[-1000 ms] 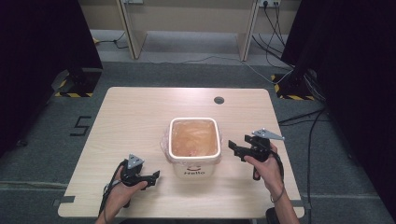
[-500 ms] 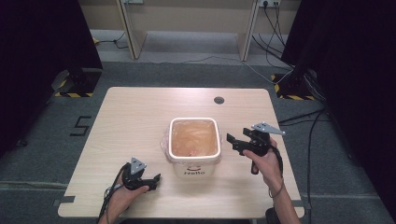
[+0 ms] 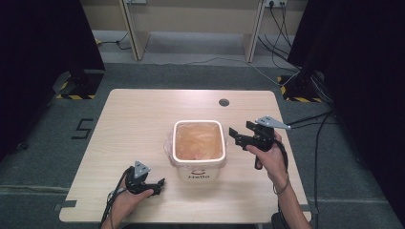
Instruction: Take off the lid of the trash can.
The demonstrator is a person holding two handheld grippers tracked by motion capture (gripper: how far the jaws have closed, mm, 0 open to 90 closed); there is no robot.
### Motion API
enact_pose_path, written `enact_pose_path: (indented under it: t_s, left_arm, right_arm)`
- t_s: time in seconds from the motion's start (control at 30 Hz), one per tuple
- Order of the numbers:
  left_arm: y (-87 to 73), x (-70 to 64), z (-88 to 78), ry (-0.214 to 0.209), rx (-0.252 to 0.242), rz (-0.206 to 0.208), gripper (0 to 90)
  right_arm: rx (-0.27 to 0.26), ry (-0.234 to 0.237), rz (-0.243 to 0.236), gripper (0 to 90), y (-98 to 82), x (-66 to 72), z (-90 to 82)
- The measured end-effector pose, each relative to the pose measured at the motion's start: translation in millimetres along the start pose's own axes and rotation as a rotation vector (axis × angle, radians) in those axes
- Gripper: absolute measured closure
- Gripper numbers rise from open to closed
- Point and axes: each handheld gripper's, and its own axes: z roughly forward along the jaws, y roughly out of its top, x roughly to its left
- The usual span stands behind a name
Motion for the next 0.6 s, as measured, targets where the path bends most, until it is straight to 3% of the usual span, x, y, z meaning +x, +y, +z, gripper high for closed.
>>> enact_pose_path:
  t_s: [0.43, 0.6]
  left_arm:
    - [0.0, 0.0, 0.0, -0.001, 0.001, 0.001, 11.7]
    - [0.0, 0.0, 0.0, -0.001, 0.0, 0.0, 11.7]
  right_arm:
    - [0.001, 0.049, -0.027, 25.3, 12.5, 19.8, 16.1]
    - [0.005, 0.057, -0.066, 33.9, 12.9, 25.2, 24.6]
